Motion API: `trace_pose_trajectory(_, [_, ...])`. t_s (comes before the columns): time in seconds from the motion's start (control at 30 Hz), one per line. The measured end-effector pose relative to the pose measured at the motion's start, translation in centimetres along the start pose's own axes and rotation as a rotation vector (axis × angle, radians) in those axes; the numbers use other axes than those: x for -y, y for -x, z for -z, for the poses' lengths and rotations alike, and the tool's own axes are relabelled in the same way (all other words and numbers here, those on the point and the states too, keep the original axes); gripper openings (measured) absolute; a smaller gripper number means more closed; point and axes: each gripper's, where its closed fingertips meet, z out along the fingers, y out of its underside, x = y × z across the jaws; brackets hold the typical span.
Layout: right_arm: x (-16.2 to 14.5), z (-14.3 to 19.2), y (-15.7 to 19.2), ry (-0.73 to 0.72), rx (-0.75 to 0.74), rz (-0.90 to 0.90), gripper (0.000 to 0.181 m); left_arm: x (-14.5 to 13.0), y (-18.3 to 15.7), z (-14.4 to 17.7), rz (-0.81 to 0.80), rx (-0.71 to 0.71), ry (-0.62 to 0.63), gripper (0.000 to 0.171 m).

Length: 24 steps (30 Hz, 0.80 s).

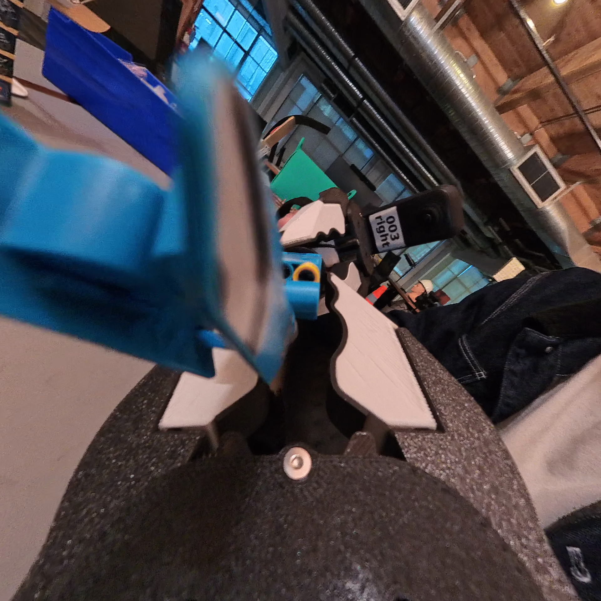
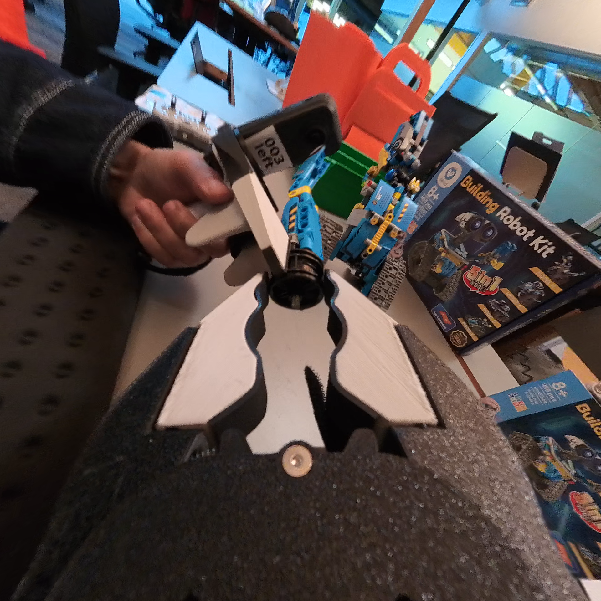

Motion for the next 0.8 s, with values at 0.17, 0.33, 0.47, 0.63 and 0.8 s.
trace_pose_trajectory(0.17, [2.6, 2.9, -1.7, -0.176, -0.021, -0.107, 0.019, 2.0, -0.2, 1.6, 0.119, -0.089, -0.111, 0.03])
trace_pose_trajectory(0.33, [1.1, 1.1, -0.5, -0.07, -0.021, -0.02, 0.018, 1.6, -1.0, 1.3, 0.121, -0.135, -0.086, 0.035])
trace_pose_trajectory(0.47, [1.4, 1.3, -0.5, -0.084, -0.029, 0.003, 0.008, 1.1, -1.1, 1.0, 0.102, -0.129, -0.064, 0.033])
trace_pose_trajectory(0.63, [1.1, 1.2, -0.3, -0.065, -0.02, 0.017, 0.009, 0.7, -0.7, 0.8, 0.086, -0.1, -0.042, 0.035])
trace_pose_trajectory(0.8, [0.7, 1.1, -0.1, -0.032, -0.023, 0.037, 0.007, 0.4, -0.5, 0.8, 0.07, -0.078, -0.027, 0.034])
